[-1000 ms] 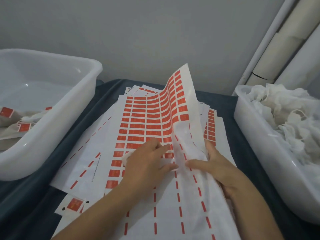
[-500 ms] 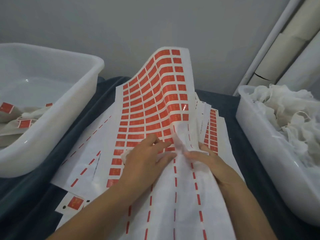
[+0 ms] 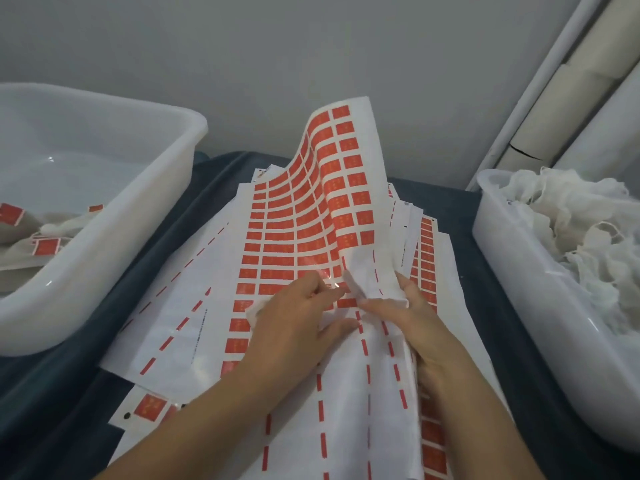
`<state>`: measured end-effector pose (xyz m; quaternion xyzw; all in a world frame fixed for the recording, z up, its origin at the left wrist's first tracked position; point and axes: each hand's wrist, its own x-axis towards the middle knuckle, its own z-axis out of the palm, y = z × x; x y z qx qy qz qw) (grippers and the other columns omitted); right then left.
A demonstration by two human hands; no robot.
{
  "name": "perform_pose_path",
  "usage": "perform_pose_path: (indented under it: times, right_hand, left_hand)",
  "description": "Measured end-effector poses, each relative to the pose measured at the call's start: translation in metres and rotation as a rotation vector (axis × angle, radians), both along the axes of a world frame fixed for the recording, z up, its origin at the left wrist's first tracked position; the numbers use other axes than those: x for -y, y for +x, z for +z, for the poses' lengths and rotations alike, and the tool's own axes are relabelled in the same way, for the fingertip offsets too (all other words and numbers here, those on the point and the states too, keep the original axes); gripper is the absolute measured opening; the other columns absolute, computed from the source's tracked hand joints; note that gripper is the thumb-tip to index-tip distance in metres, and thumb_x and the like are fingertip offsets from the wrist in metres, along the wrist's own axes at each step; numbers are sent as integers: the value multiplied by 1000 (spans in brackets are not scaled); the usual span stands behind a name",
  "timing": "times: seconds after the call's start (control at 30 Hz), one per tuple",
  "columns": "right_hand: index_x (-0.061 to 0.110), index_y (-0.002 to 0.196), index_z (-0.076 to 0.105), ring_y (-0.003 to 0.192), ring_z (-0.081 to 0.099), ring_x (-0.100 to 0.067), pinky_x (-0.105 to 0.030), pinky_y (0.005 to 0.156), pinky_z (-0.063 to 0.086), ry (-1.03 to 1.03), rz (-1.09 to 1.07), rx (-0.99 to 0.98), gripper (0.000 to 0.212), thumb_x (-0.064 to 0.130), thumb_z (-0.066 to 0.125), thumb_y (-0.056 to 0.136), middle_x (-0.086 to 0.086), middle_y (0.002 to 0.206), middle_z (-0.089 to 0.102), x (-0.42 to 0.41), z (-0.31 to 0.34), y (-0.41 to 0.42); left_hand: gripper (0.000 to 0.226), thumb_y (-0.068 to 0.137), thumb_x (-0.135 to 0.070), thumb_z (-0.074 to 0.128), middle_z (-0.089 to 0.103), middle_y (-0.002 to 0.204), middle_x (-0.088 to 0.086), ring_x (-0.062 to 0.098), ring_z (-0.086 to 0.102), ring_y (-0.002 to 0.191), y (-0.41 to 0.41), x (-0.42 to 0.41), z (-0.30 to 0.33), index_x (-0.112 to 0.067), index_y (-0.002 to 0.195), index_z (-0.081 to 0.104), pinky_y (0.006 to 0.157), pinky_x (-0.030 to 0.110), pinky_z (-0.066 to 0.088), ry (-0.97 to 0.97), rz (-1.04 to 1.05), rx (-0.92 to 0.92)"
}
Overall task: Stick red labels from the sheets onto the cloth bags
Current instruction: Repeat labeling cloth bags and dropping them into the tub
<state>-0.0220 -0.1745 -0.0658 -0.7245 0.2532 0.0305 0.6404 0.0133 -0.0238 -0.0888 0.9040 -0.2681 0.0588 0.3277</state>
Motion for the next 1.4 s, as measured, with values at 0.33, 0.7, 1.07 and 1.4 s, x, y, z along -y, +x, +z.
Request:
perform_pose_path:
  times: [0.33,0.7,1.07,1.4]
  right_hand:
    - [36,111,54,79,69,-23,-35,62,59,169,-120,35,33,39,67,81,1,98,70,6,1,-5]
    - [36,116,52,87,69,-25,-43,77,58,133,26,103,60,45,67,58,3,103,70,-2,10,-16]
    - [38,109,57,82,71,-24,-42,67,59,304,-23,190,58,38,71,52,3,98,72,-7,7,-14]
    - [44,121,47,99,66,-26,-52,84,54,184,31,213,74,46,70,51,7,116,64,-8,9,-15]
  left_hand:
    - [40,83,-47,56,34,91,-30,-3,40,83,4,-4,3,-35,121,59,81,12,35,-98,35,-40]
    - [41,81,-43,61,33,84,-34,-5,43,81,0,-1,8,-31,120,61,72,6,35,-172,-41,-31]
    - [44,73,-42,55,43,88,-30,-4,48,79,-4,-5,22,-16,105,71,75,11,40,-323,-38,65]
    - [33,76,-32,61,46,82,-30,-1,51,80,1,-8,28,-16,104,71,71,6,44,-340,-71,-38]
